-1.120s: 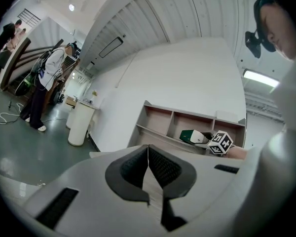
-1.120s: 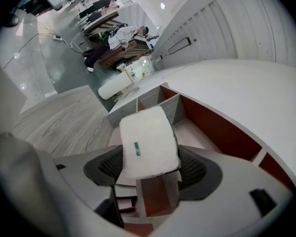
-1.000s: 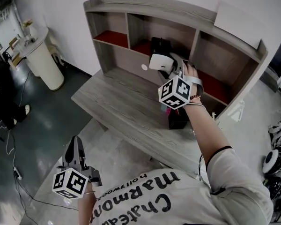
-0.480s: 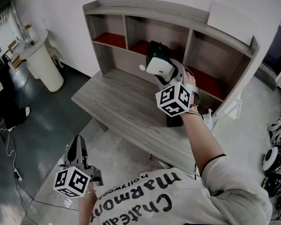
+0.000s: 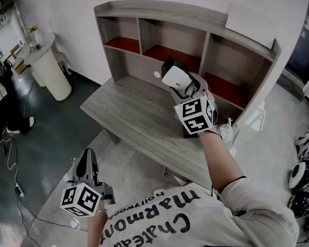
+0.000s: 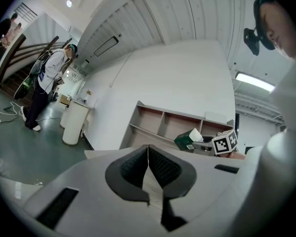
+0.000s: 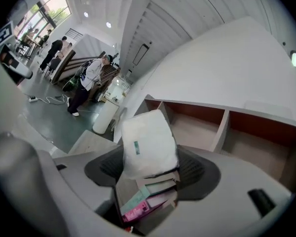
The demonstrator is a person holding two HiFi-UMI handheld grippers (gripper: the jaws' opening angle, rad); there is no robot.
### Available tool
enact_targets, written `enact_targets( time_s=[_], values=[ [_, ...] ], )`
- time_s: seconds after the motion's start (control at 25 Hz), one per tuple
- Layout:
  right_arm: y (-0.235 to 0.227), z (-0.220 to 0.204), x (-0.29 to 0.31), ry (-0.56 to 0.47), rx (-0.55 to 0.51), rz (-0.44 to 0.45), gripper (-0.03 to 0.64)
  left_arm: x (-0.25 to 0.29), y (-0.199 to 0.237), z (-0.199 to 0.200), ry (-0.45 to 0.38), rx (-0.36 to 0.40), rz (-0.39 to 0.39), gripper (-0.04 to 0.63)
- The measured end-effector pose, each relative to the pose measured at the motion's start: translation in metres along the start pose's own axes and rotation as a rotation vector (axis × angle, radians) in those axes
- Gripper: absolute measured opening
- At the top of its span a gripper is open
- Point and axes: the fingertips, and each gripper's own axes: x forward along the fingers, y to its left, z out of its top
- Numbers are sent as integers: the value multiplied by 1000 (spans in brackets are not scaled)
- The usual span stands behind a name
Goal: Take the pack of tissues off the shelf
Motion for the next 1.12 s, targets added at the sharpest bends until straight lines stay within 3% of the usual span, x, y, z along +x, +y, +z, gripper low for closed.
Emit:
enact_targets(
  time_s=[0.68, 1.12],
  values=[
    [69, -29, -43, 64, 161, 158, 313, -25, -10, -13, 31, -21, -35, 18],
    [109, -39, -103, 79, 208, 225, 313, -60, -27, -31, 74, -18, -76, 18]
  ],
)
